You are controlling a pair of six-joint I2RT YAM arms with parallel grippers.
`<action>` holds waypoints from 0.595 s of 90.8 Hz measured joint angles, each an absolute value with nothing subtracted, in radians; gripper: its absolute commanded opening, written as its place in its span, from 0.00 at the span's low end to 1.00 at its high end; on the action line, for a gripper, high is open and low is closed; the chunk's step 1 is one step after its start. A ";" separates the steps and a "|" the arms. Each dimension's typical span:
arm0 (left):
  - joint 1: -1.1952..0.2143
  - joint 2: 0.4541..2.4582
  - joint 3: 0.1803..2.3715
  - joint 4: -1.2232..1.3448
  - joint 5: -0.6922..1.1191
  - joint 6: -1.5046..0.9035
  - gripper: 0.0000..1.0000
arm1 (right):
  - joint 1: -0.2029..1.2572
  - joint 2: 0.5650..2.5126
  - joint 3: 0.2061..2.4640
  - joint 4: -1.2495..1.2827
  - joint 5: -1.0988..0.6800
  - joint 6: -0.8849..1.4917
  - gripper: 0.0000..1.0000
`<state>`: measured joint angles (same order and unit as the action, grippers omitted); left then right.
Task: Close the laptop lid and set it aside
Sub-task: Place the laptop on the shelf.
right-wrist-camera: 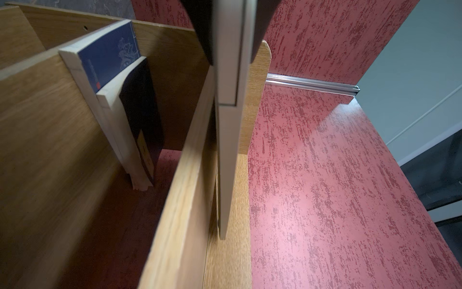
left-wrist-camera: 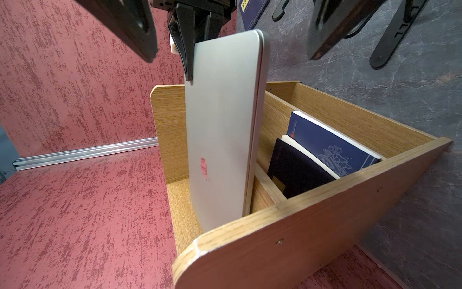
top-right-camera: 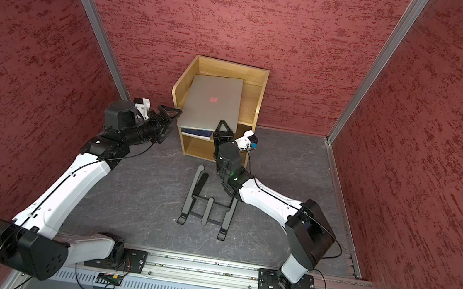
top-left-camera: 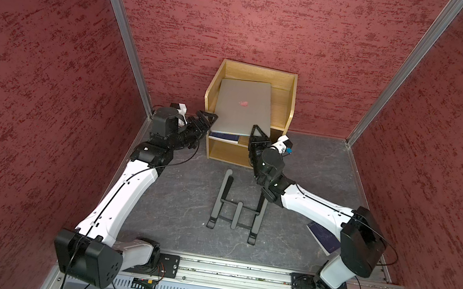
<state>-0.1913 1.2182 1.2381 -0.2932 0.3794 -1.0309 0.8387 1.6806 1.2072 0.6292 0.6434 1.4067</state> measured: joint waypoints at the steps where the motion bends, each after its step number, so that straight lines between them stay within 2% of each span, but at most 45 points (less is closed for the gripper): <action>1: -0.192 1.217 1.238 -0.293 0.378 -1.031 0.95 | 0.841 1.684 1.213 0.627 0.649 1.407 0.00; 19: -0.236 1.213 1.238 -0.291 0.327 -1.043 0.92 | 0.878 1.765 1.326 0.589 0.730 1.412 0.01; 36: -0.245 1.218 1.238 -0.272 0.274 -1.063 0.90 | 0.880 1.847 1.411 0.585 0.767 1.440 0.12; 49: -0.245 1.274 1.264 -0.260 0.265 -1.080 0.84 | 0.880 1.884 1.465 0.572 0.781 1.441 0.14; 54: -0.244 1.305 1.279 -0.254 0.265 -1.085 0.84 | 0.880 1.892 1.474 0.570 0.786 1.442 0.19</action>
